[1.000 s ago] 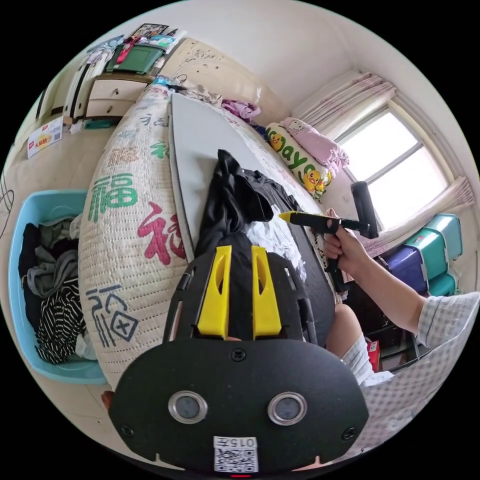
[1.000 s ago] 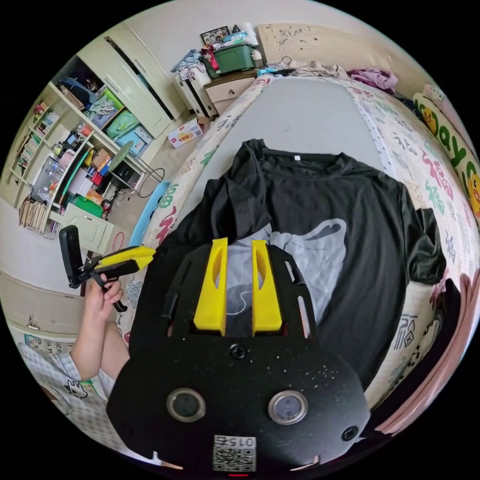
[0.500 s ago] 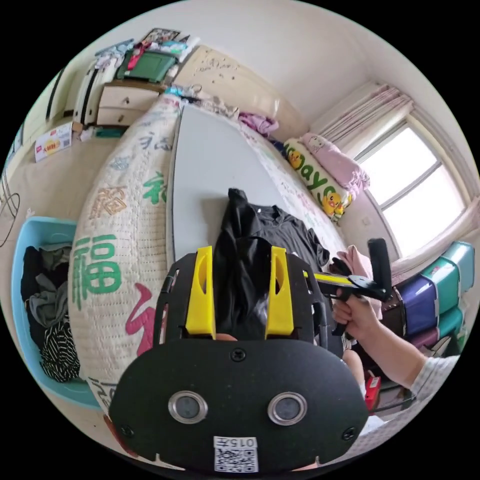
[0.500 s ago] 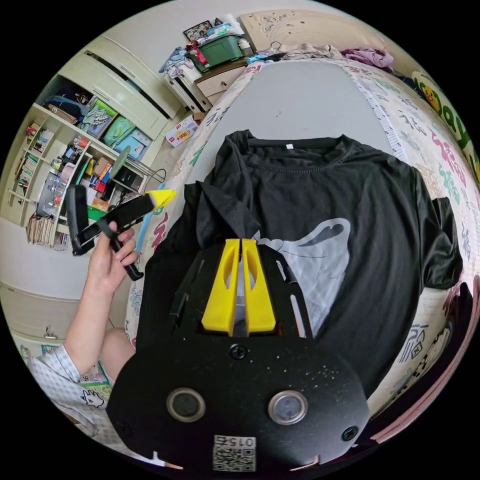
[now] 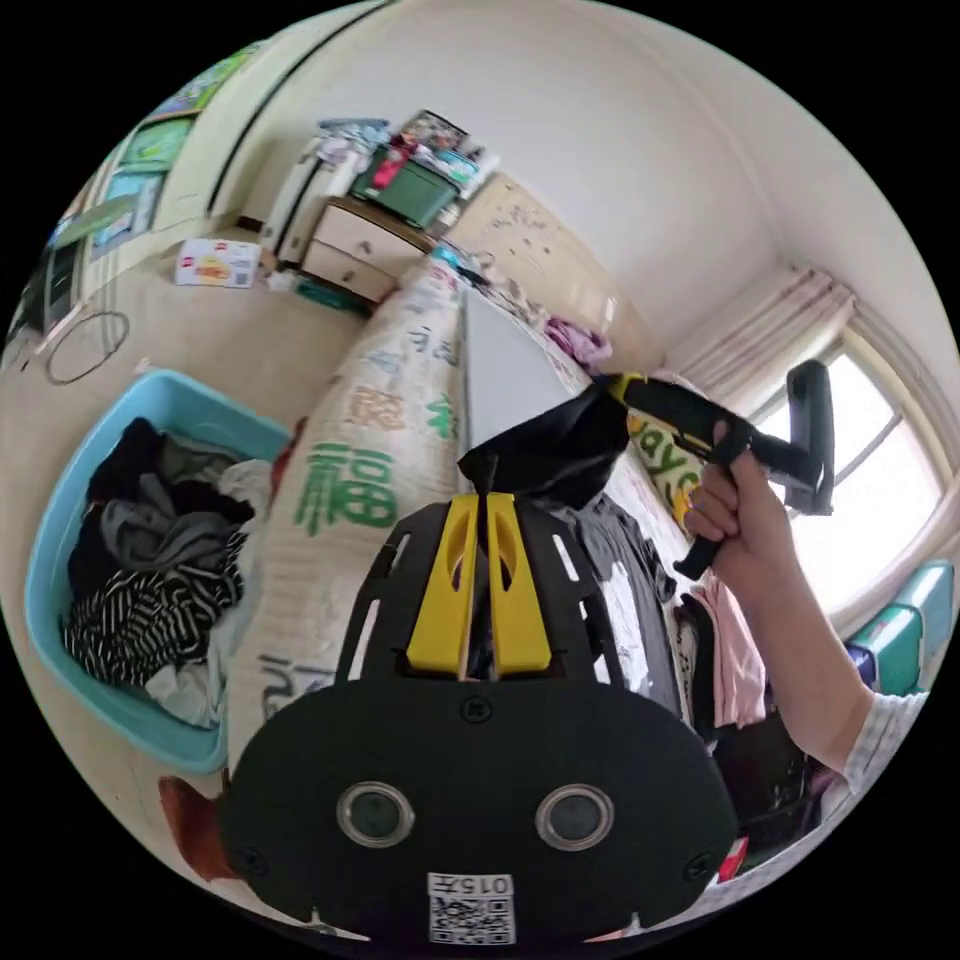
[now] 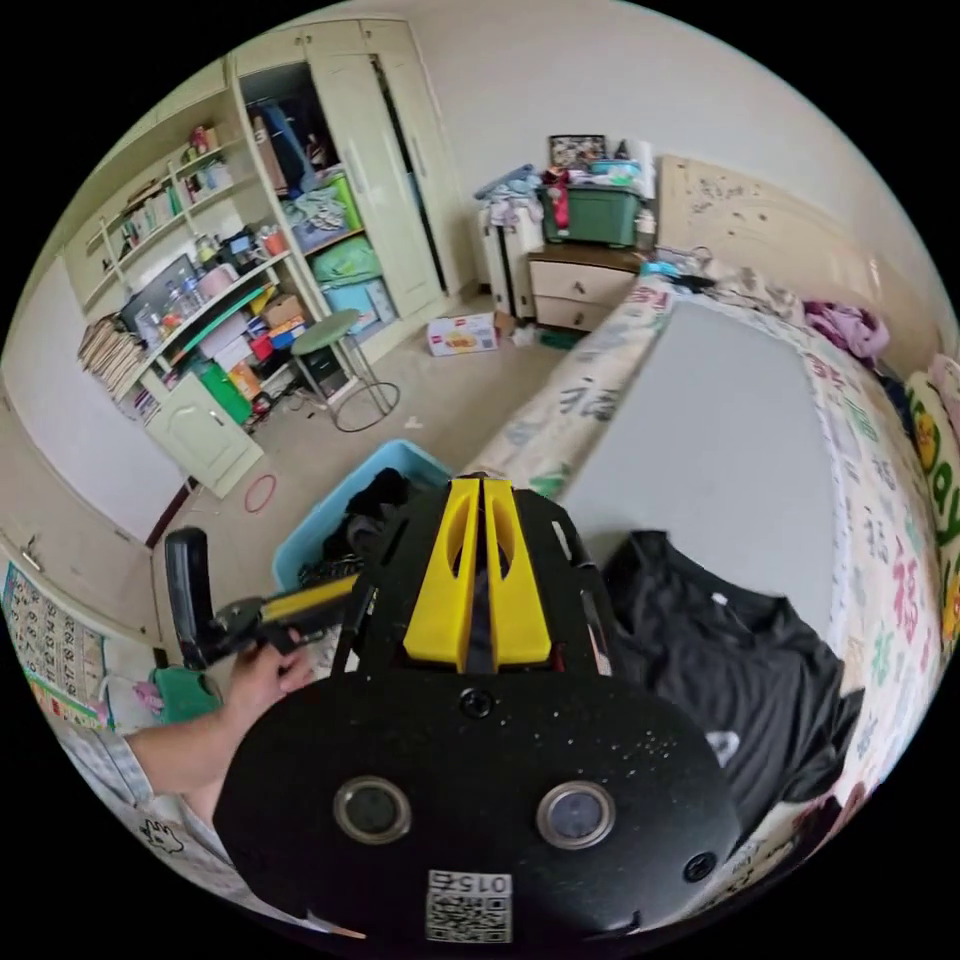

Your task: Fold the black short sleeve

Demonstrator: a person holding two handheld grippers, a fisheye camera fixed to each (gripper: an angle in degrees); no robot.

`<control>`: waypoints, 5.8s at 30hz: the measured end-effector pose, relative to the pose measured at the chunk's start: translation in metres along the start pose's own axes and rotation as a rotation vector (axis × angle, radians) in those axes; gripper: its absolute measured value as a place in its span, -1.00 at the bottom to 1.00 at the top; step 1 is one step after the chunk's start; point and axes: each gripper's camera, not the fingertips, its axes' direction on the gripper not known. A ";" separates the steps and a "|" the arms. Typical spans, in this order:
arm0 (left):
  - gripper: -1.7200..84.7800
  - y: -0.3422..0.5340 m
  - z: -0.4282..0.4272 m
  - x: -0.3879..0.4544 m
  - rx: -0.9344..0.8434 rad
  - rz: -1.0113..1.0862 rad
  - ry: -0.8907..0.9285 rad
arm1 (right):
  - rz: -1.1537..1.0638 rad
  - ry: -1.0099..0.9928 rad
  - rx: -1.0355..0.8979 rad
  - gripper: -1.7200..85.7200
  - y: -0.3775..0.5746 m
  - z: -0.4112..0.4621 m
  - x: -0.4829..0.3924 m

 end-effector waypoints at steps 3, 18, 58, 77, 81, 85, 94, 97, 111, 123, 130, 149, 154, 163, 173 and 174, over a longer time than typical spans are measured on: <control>-0.97 0.008 -0.008 -0.036 0.008 -0.118 -0.079 | -0.091 0.022 -0.145 -0.91 -0.021 0.082 -0.052; -0.85 -0.036 0.016 -0.086 -0.137 -0.328 0.017 | -0.203 0.068 -0.325 -0.77 0.090 0.092 -0.043; -0.95 -0.024 -0.036 -0.178 0.024 -0.823 0.340 | -0.080 -0.010 -0.564 -0.78 -0.020 0.209 -0.085; -0.98 0.036 -0.033 -0.185 0.072 -0.788 0.325 | -0.005 -0.047 -0.321 -0.85 -0.008 -0.034 -0.001; -0.98 0.048 -0.040 -0.149 0.164 -0.544 0.261 | 0.100 0.014 -0.244 -0.86 0.089 -0.156 0.046; -0.96 0.060 -0.050 -0.077 0.236 -0.128 0.099 | 0.311 0.169 -0.183 -0.87 0.216 -0.278 0.089; -0.82 0.146 -0.050 0.111 0.355 0.539 -0.022 | 0.738 0.217 -0.008 -0.88 0.411 -0.424 0.135; -0.84 0.166 -0.022 0.168 0.363 0.625 0.080 | 0.725 0.171 0.063 -0.88 0.409 -0.436 0.155; -0.83 0.171 0.354 0.429 -0.468 0.770 0.179 | 0.586 0.277 -0.066 -0.77 0.240 -0.427 0.357; -0.84 0.197 0.548 0.464 -0.666 0.579 -0.011 | 0.629 0.163 -0.195 -0.93 0.241 -0.421 0.407; -0.97 0.204 0.525 0.486 -0.527 0.739 0.201 | 0.635 0.224 -0.089 -0.96 0.254 -0.461 0.383; -0.80 0.164 0.357 0.388 -0.448 0.728 0.481 | 0.725 0.185 -0.160 -0.93 0.269 -0.507 0.367; -0.79 0.157 0.149 0.241 -0.348 0.684 0.255 | 0.698 0.165 -0.003 -0.79 0.310 -0.573 0.292; -0.75 0.252 -0.098 0.004 -0.297 0.116 -0.121 | 0.757 0.006 -0.040 -0.72 0.437 -0.588 0.150; -0.74 0.285 -0.069 -0.027 -0.483 -0.016 -0.044 | 0.788 -0.001 -0.235 -0.67 0.432 -0.570 0.131; -0.74 0.285 -0.060 -0.024 -0.527 -0.008 -0.054 | 0.801 0.006 -0.277 -0.67 0.432 -0.557 0.130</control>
